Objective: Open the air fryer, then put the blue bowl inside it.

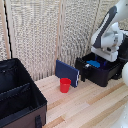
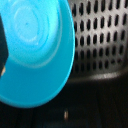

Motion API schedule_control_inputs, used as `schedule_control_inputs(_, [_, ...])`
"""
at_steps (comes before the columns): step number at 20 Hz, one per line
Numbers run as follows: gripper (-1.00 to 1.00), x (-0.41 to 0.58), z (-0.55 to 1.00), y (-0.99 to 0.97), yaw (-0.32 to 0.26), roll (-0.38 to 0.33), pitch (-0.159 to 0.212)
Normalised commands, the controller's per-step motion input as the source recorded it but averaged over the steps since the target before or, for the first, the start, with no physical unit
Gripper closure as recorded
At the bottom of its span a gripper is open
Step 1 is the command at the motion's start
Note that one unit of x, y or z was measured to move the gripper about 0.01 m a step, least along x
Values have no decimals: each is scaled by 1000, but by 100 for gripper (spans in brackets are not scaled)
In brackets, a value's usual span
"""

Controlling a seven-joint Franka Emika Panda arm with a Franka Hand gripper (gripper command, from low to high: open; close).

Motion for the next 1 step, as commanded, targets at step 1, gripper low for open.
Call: schedule_control_inputs(1, [-100,194,614,211,0,21,230])
